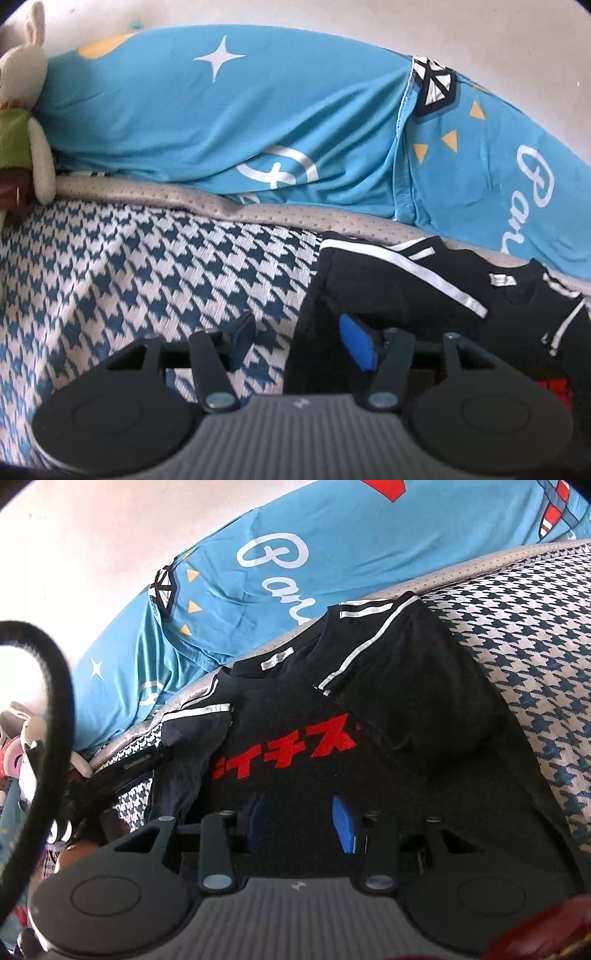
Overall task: Fold clothes
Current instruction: 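Lift the held side edge with the left gripper and fold it over the shirt body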
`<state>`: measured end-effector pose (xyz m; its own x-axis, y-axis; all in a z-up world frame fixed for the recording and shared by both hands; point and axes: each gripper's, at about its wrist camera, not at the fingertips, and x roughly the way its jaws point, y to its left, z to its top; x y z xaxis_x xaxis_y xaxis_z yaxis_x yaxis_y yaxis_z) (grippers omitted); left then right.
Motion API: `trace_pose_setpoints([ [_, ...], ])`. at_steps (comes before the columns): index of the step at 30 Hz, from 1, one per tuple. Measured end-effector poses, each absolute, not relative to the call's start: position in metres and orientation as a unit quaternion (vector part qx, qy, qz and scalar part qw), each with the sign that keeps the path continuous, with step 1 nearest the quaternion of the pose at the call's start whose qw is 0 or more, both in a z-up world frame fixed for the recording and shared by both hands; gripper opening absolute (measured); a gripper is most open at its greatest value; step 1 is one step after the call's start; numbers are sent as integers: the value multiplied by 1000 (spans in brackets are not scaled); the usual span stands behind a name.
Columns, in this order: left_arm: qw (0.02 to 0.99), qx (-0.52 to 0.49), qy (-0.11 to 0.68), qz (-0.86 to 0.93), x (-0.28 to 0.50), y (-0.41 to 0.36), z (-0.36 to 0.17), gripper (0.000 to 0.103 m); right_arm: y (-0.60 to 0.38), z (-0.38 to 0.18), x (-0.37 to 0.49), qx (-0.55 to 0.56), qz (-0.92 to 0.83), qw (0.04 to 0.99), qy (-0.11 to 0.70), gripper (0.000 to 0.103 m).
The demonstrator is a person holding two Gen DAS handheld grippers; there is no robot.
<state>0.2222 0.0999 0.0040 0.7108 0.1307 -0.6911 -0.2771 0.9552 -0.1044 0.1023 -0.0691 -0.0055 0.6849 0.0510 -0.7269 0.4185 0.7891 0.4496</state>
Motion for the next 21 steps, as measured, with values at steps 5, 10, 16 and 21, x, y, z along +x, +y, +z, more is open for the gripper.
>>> trace_pose_setpoints([
  [5, 920, -88, 361, 121, 234, 98, 1, 60, -71, -6, 103, 306, -103, 865, 384, 41],
  [10, 919, -101, 359, 129, 241, 103, 2, 66, -79, -1, 99, 307, -110, 868, 373, 41],
  [16, 919, -110, 360, 117, 229, 107, 11, 65, -85, 3, 96, 315, -116, 868, 365, 41],
  [21, 920, -90, 366, 108, 203, 97, 16, 67, -85, 6, 95, 315, -111, 870, 362, 41],
])
